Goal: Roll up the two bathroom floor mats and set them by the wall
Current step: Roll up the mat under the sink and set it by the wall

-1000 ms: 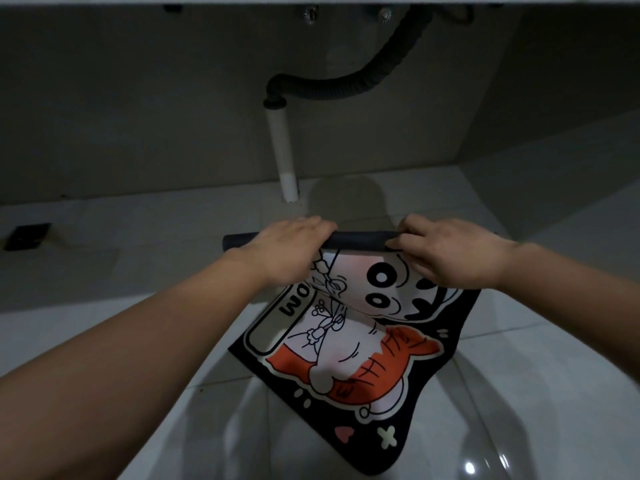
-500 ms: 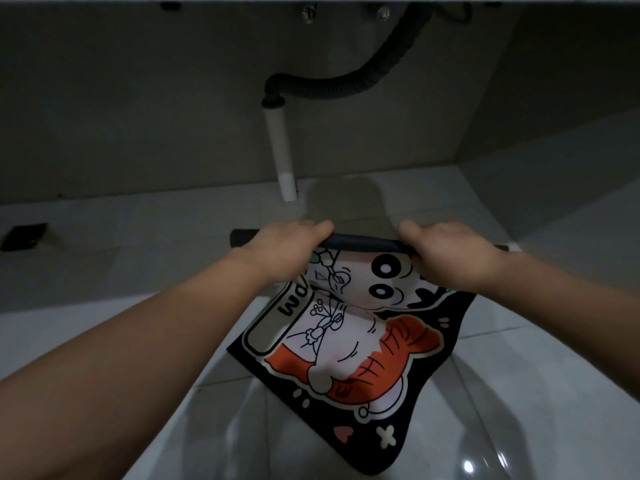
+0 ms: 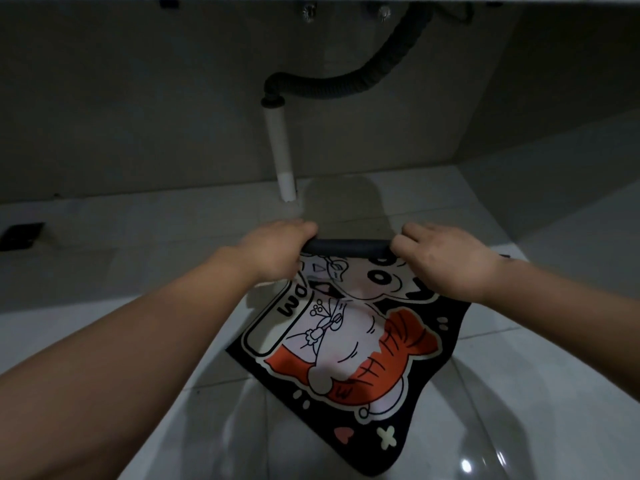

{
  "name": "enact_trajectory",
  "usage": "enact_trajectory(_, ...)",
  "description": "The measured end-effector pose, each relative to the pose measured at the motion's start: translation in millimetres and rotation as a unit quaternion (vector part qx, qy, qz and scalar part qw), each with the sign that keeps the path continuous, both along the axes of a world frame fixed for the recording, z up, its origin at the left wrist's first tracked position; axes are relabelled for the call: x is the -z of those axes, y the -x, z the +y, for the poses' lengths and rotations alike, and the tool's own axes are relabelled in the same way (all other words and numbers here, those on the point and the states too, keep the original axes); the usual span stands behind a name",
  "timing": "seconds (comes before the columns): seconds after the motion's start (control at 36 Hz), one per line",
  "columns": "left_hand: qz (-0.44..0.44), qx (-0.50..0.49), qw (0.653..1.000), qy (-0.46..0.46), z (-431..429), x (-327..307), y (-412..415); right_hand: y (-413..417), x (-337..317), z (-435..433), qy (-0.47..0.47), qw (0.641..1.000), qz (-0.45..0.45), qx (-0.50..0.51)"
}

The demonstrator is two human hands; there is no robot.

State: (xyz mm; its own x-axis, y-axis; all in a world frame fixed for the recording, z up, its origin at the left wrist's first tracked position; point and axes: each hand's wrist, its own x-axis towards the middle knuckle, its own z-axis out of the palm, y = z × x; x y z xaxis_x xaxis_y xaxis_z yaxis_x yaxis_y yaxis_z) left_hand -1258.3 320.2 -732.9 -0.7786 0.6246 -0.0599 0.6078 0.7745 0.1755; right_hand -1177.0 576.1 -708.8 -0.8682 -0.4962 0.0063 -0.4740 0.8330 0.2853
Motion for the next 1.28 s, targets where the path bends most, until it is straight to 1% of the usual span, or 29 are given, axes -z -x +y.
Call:
enact_trajectory(0.08,-0.007,-0.017,1.0,0.003,2.4,0.2,-1.7,-0.4,-2.9,-1.7,0.052,0.998,-0.011,0.034)
enact_trajectory(0.17,0.008,-0.008,1.0,0.0,5.5,1.2,-0.9,1.7,-5.2,-1.7,0.081,0.993,-0.047,0.07)
enact_trajectory(0.22,0.008,0.008,1.0,0.001,7.4,2.5,0.1,1.5,-5.9,-2.8,0.082,0.991,-0.058,0.087)
enact_trajectory(0.28,0.004,0.024,1.0,0.003,8.6,2.7,0.0,0.7,-5.0,-4.8,0.047,0.993,-0.051,0.09)
enact_trajectory(0.33,-0.003,0.036,0.999,-0.009,8.5,1.8,0.4,-0.6,-4.9,-8.6,-0.004,0.997,-0.036,0.073)
enact_trajectory(0.36,-0.009,0.039,0.999,-0.016,7.9,1.1,0.6,-0.7,-4.1,-9.4,-0.014,0.998,-0.029,0.06)
enact_trajectory(0.53,-0.013,0.027,0.999,-0.028,3.8,1.7,4.8,0.4,0.7,-1.7,0.026,0.999,0.012,-0.029)
enact_trajectory(0.58,0.007,0.017,1.0,-0.024,3.9,3.3,6.2,0.3,1.4,-2.1,0.038,0.999,-0.004,-0.037)
enact_trajectory(0.64,0.026,0.001,1.0,-0.014,4.2,5.0,6.7,4.0,3.8,-3.3,0.025,0.999,-0.012,-0.042)
enact_trajectory(0.72,0.013,-0.037,0.999,-0.005,4.9,5.7,5.2,6.4,2.9,-6.7,0.033,0.997,0.003,-0.067)
enact_trajectory(0.81,0.001,-0.029,1.0,0.006,6.7,3.2,3.0,8.3,3.1,-9.7,0.079,0.994,0.028,-0.073)
enact_trajectory(0.86,0.007,-0.013,1.0,0.022,7.1,2.1,2.8,9.4,2.1,-11.4,0.071,0.992,0.049,-0.095)
enact_trajectory(0.92,-0.017,-0.006,0.999,0.028,7.4,3.0,2.0,10.0,0.5,-11.0,0.065,0.989,0.063,-0.116)
enact_trajectory(0.97,-0.065,0.003,0.998,-0.002,8.6,5.7,0.0,9.5,0.2,-10.4,0.055,0.987,0.069,-0.135)
enact_trajectory(1.03,-0.086,0.0,0.996,-0.027,9.5,7.0,-1.3,8.5,1.3,-11.6,0.045,0.987,0.069,-0.141)
enact_trajectory(1.06,-0.079,-0.009,0.996,-0.03,9.4,7.2,-1.7,8.3,1.4,-13.0,0.048,0.988,0.064,-0.133)
enact_trajectory(1.11,-0.037,-0.02,0.999,-0.022,9.5,6.8,-3.4,9.1,0.2,-17.6,0.088,0.992,0.036,-0.083)
enact_trajectory(1.17,0.022,-0.002,1.0,-0.006,10.5,7.2,-4.3,11.7,-1.8,-23.2,0.146,0.989,-0.007,0.0)
enact_trajectory(1.19,0.048,0.009,0.999,0.002,11.4,7.0,-4.9,13.3,-2.2,-25.9,0.161,0.985,-0.044,0.047)
enact_trajectory(1.22,0.072,0.017,0.997,0.007,12.2,6.6,-5.2,15.0,-2.6,-28.5,0.159,0.98,-0.084,0.086)
enact_trajectory(1.28,0.103,0.026,0.994,0.009,13.4,5.9,-5.6,19.1,-1.2,-31.8,0.124,0.977,-0.131,0.116)
